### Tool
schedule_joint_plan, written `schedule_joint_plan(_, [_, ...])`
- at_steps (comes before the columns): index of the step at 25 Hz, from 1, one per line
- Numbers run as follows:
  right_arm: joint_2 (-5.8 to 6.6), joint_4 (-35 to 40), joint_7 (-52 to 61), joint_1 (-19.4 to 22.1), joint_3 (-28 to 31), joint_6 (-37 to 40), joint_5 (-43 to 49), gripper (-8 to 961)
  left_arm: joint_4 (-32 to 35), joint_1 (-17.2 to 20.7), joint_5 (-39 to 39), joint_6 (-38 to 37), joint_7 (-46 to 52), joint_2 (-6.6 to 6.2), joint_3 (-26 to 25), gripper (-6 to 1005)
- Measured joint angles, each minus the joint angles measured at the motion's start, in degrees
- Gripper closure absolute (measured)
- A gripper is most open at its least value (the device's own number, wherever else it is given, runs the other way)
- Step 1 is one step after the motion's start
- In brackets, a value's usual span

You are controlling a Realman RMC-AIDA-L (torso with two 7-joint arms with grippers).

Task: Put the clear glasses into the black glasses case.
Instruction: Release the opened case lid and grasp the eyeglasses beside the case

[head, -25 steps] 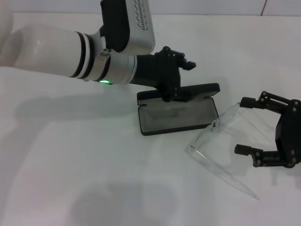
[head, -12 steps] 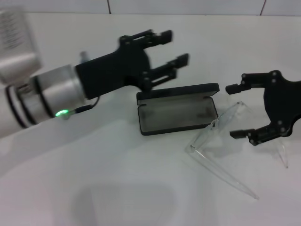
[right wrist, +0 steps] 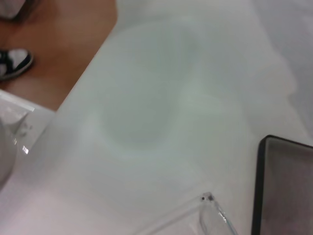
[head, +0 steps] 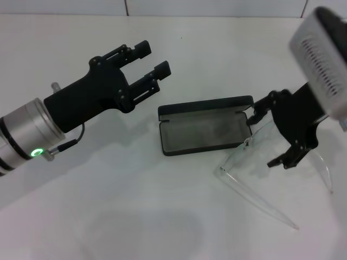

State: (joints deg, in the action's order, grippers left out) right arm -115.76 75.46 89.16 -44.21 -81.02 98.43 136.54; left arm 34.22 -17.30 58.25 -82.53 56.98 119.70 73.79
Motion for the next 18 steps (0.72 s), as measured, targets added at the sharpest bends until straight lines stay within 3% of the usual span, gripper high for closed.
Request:
schedule_joint_plan(5, [-0.27, -4.7, 1.0, -2.7, -5.8, -4.4, 1.7, 83, -0.3, -0.3, 0.3, -0.1, 0.1, -0.03, 0.2, 387])
schedule_joint_plan(18, [-0.44, -15.4, 1.3, -6.6, -10.5, -12.2, 2.4, 188, -1.8, -1.4, 0.6, 0.0, -0.3, -0.15, 0.1, 388])
